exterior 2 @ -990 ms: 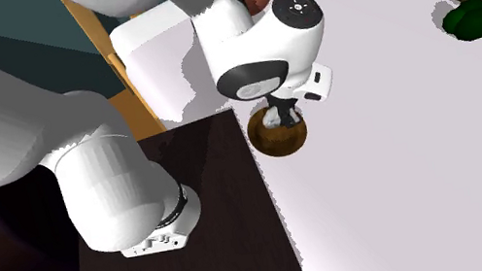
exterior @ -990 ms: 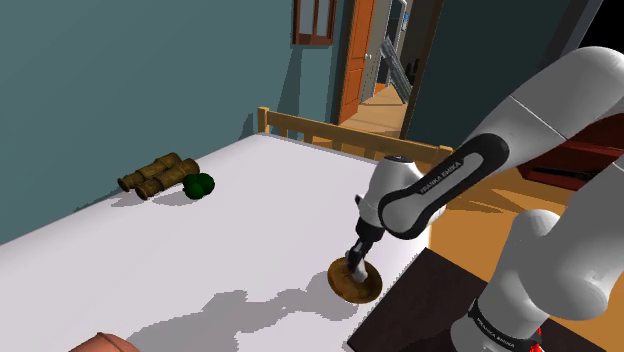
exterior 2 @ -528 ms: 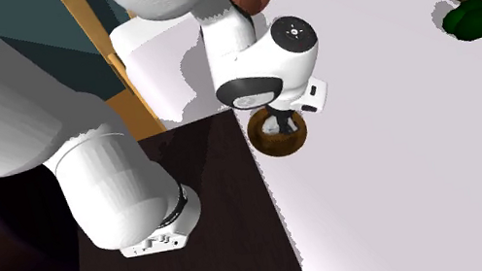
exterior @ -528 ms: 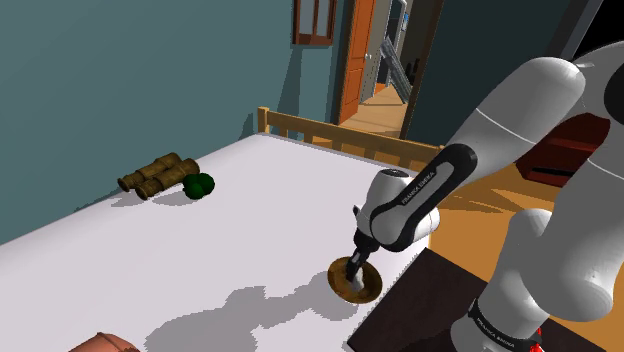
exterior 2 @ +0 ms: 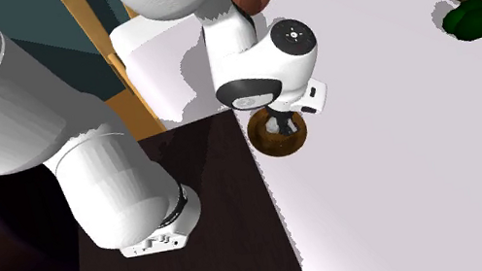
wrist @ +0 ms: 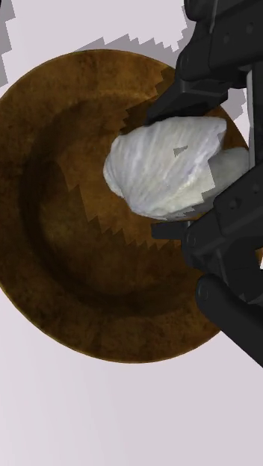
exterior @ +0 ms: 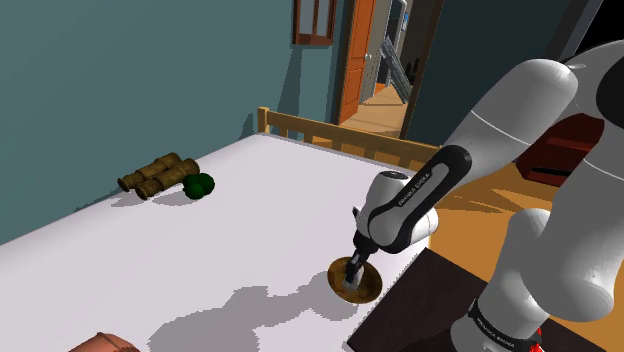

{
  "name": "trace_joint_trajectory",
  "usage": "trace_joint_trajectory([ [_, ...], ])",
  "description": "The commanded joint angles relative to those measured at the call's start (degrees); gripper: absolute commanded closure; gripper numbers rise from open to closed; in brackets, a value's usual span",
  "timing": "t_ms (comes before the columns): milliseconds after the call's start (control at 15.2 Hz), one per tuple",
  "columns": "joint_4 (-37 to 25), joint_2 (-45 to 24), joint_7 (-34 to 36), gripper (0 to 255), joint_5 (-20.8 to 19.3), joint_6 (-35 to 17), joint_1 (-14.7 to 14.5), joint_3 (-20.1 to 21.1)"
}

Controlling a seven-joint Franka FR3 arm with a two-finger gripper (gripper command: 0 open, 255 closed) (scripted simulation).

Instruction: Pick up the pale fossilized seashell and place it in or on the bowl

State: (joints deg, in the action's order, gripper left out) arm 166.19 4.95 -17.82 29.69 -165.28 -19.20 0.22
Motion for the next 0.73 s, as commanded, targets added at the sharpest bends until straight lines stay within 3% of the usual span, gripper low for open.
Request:
trace_joint_trajectory([
  [0, -0.01, -0.01, -0.01, 0, 0.01, -0.01, 0.0, 0.0],
  [330, 0.0, 0.0, -0.01, 0, 0.01, -0.01, 0.0, 0.0],
  [528, 1.3, 9.64, 6.73, 0, -9.34, 8.17, 3.98, 0.71],
  [660, 1.34, 12.01, 7.58, 0, -10.61, 10.52, 5.09, 1.21],
])
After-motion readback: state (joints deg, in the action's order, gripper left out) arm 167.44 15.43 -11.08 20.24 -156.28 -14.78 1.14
